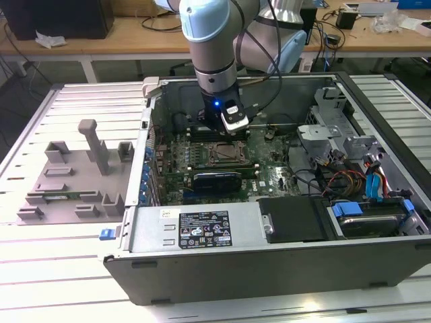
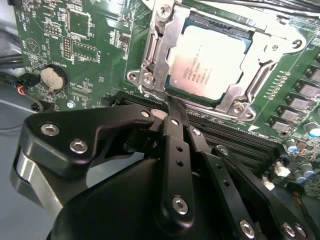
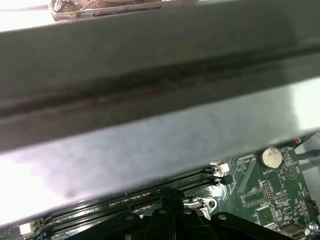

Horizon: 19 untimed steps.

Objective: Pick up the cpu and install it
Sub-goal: 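Install the first cpu locking lever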

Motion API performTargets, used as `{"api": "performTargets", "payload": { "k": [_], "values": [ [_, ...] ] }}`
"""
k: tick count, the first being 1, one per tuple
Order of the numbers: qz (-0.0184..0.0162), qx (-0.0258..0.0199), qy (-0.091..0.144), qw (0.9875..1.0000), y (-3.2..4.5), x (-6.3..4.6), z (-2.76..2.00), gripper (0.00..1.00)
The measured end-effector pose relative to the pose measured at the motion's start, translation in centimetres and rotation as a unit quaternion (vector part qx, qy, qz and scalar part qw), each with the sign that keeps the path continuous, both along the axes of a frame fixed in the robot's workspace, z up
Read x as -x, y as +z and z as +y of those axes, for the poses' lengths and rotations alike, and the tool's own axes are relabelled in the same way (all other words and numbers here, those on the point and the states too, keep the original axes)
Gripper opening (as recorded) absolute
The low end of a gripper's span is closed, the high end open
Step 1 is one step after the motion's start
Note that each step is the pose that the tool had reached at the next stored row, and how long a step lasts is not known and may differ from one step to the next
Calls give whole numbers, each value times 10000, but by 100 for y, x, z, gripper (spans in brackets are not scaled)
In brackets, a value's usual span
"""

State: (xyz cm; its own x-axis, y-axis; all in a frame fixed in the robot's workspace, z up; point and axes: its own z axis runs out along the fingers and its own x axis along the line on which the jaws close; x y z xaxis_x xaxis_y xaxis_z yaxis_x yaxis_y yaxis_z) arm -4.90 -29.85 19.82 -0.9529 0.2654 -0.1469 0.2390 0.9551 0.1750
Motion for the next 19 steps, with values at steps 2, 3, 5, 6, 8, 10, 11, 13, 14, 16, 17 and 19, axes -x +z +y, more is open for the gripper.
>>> {"api": "performTargets", "payload": {
  "k": [2, 3, 5, 6, 8, 10, 11, 13, 14, 16, 17, 19],
  "values": [
    [0, 1, -1, 10000, -1, -23, 0, 11],
    [1, 0, 0, 10000, -2, -31, -1, 11],
    [0, -2, -1, 10000, -2, -37, -1, 11],
    [0, -2, -1, 10000, -2, -37, 0, 11],
    [1, 6, 0, 10000, -1, -38, 0, 11],
    [-1, 18, 0, 10000, 17, -39, 0, 11],
    [0, 20, 0, 10000, 33, -38, 0, 11],
    [0, 23, 0, 10000, 80, -38, 0, 11],
    [0, 26, 0, 10000, 100, -38, 0, 11],
    [0, 47, -1, 10000, 142, -37, 0, 11],
    [0, 67, -1, 10000, 167, -37, 0, 11],
    [1, 119, -1, 9999, 206, -37, 0, 11]
  ]
}}
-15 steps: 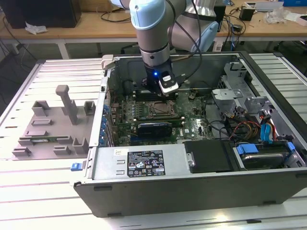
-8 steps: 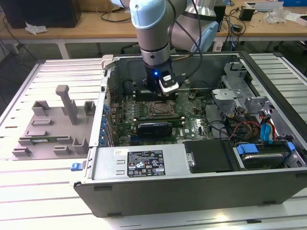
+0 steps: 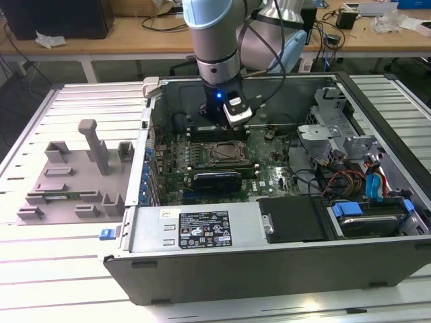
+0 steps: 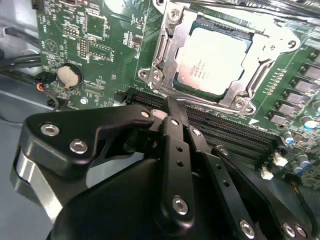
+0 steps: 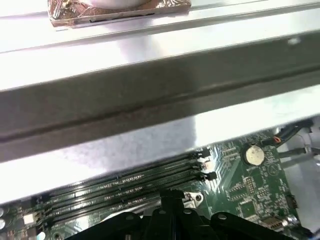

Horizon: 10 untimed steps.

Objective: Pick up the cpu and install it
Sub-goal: 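Install the first cpu locking lever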

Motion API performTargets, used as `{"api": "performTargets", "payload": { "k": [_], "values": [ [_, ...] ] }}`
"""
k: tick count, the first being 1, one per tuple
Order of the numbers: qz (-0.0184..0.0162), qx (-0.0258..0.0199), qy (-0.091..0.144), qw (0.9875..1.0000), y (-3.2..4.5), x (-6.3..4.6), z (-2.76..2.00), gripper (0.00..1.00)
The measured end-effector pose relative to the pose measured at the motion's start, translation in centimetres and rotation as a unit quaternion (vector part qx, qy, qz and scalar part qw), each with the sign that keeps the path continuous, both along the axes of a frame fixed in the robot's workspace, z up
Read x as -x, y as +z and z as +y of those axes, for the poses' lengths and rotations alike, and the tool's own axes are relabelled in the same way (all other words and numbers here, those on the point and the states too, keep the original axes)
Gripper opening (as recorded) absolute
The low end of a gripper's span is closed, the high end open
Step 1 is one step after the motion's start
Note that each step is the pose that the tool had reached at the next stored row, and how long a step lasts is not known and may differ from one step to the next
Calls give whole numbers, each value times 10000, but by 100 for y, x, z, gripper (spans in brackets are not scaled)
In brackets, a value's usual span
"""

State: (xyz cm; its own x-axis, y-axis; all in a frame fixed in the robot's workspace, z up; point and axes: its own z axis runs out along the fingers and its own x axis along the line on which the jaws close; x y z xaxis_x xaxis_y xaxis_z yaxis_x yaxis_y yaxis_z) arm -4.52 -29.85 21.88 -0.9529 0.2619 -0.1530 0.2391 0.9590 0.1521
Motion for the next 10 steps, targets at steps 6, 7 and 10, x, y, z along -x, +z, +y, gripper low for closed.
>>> {"api": "performTargets", "payload": {
  "k": [6, 7, 10],
  "values": [
    [70, 501, -15, 9987, 40, -1, 0, 11],
    [92, 583, -17, 9983, 40, -1, 0, 11],
    [189, 866, -23, 9961, 40, -3, 0, 11]
  ]
}}
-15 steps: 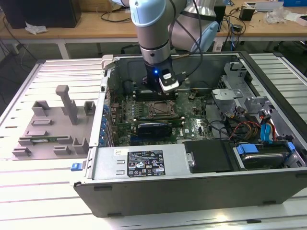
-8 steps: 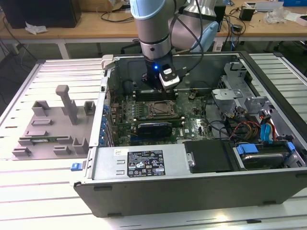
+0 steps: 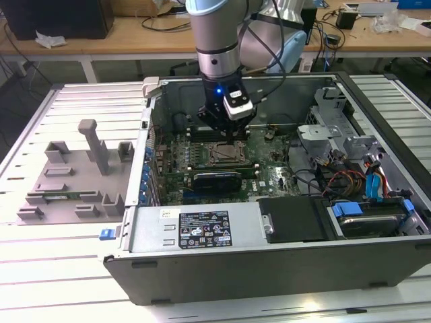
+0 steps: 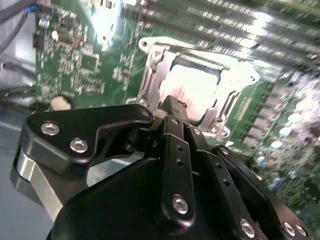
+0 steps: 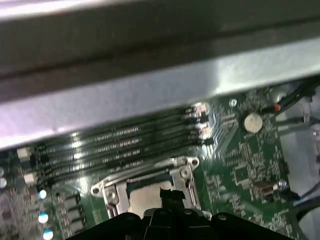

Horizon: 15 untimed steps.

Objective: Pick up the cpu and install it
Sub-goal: 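Install the first cpu locking lever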

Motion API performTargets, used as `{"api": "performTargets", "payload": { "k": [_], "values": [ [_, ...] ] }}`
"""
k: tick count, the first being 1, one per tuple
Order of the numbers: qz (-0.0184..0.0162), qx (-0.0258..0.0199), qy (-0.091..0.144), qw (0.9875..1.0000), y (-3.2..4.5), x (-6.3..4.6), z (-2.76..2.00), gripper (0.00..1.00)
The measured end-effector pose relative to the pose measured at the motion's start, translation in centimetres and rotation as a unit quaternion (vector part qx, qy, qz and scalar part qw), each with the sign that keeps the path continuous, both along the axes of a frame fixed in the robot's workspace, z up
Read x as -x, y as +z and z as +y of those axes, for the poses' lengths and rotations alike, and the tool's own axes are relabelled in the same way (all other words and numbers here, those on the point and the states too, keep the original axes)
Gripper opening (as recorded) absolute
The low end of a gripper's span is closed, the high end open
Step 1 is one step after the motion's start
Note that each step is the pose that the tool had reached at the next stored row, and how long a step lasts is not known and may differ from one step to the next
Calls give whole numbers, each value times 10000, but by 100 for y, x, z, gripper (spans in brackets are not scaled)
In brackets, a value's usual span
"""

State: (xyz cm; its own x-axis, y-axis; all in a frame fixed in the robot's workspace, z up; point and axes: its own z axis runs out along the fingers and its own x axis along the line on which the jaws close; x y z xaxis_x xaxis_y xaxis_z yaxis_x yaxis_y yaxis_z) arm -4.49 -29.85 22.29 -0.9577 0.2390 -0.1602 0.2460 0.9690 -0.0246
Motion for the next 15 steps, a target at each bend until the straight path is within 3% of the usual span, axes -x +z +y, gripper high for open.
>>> {"api": "performTargets", "payload": {
  "k": [1, 2, 7, 9, 10, 11, 15],
  "values": [
    [29, 61, -1, 10000, 0, -2, 0, 11],
    [37, 76, -1, 10000, 0, -4, 0, 11],
    [45, 80, -1, 10000, 0, -4, 0, 11],
    [112, 78, 0, 9999, -3, -5, 0, 11],
    [165, 74, 0, 9998, -5, -5, -1, 11],
    [185, 74, 0, 9998, -4, -4, -1, 11],
    [191, 73, 13, 9998, -6, -5, -1, 11]
  ]
}}
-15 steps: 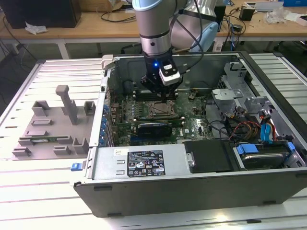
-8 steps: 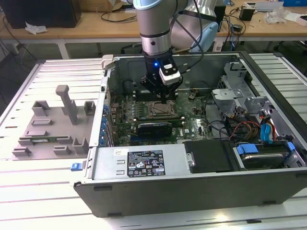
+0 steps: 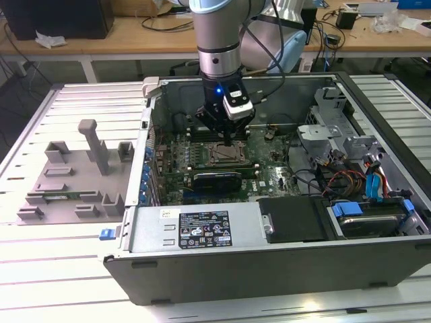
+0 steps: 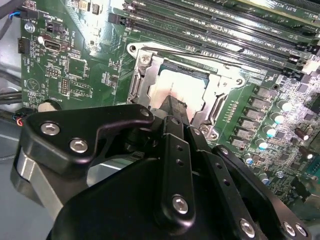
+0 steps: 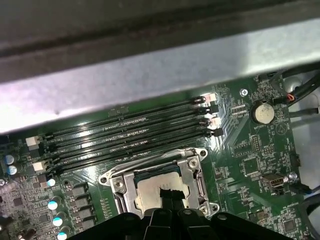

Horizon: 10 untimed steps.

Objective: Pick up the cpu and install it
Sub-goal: 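Install the first cpu locking lever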

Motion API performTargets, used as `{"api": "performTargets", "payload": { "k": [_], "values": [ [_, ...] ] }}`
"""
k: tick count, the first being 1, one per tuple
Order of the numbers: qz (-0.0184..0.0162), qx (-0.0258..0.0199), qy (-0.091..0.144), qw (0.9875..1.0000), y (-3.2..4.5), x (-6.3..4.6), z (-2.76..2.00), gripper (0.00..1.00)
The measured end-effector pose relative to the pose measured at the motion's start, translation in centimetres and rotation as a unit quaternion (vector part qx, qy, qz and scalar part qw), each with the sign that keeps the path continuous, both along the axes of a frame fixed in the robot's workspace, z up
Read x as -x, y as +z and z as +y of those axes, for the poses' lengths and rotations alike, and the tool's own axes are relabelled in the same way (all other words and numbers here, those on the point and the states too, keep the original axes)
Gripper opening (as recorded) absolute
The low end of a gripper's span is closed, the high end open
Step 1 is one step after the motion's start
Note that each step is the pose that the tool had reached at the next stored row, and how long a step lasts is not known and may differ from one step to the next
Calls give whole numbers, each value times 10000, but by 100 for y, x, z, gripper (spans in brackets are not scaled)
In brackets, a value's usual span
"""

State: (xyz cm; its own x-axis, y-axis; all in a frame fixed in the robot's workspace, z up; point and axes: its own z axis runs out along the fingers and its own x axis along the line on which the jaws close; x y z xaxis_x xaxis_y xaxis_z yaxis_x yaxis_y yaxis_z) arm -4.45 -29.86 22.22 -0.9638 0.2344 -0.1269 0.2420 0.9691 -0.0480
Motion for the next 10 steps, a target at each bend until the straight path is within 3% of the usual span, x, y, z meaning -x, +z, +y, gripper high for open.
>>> {"api": "performTargets", "payload": {
  "k": [4, 7, 10],
  "values": [
    [0, 3, 428, 9991, -8, -1, 0, 11],
    [21, 121, 889, 9960, -14, 4, -7, 11],
    [22, 122, 892, 9959, -13, 5, -8, 11]
  ]
}}
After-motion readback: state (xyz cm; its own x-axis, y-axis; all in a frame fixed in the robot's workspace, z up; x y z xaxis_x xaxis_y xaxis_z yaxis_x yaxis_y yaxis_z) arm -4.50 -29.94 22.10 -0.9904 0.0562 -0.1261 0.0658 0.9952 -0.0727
